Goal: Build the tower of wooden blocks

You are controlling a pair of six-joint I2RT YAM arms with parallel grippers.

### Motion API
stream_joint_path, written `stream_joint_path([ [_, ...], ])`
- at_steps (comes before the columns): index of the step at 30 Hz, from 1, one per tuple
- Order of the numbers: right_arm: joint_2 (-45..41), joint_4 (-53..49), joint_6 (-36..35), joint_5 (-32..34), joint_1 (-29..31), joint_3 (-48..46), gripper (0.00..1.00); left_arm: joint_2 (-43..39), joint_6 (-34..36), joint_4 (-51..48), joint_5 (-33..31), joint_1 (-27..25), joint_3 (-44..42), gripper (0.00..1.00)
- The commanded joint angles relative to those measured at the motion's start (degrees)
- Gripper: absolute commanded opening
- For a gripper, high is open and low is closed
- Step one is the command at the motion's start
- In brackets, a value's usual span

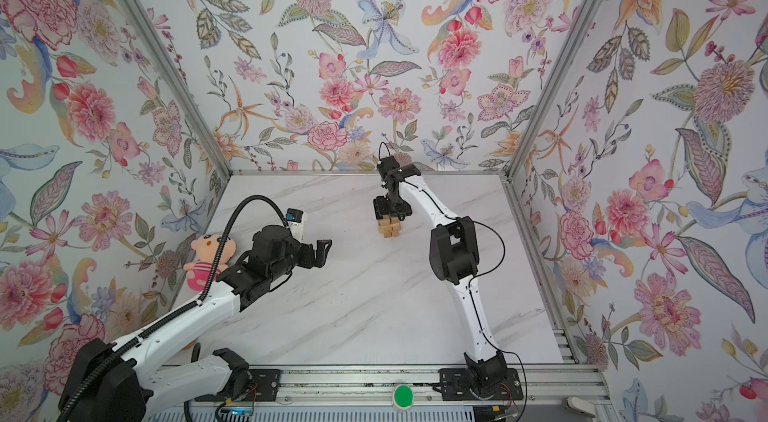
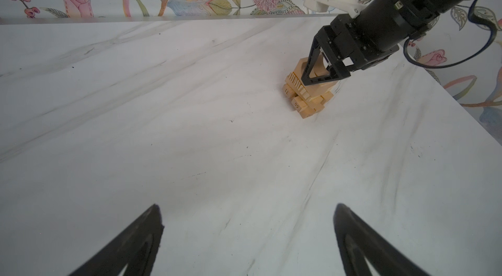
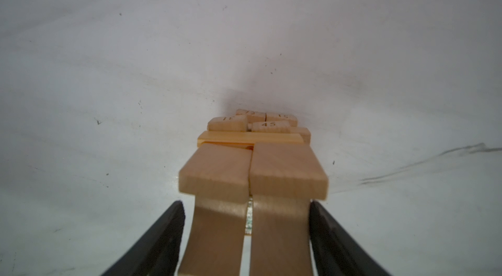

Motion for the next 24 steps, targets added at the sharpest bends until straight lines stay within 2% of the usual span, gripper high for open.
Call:
stream_joint_path([
  [1,1.8,-1.6,-0.8,0.4,0.3,1.5,0.70,-1.0,0.8,0.9,0.2,0.9,-0.8,0.99],
  [10,1.8,-1.6,-1.2,-0.3,0.2,1.5,0.74,-0.9,0.7,0.8,0.1,0.8,-0.5,0.99],
  [12,1.5,-1.7,-1.3,-0.5,0.2,1.6,0.77,-0.9,0.7,0.7,0.1,0.9,-0.5,0.99],
  [17,-0.1,-1.5,-1.1,1.5,0.2,2.8,0.98,-1.0,0.6,0.7,-0.2,1.0,-0.5,0.99],
  [24,-4.8,-1.6,-1.7,4.0,-0.2,3.7,0.99,-1.2,0.5,0.6,-1.1,1.2,0.3,0.99],
])
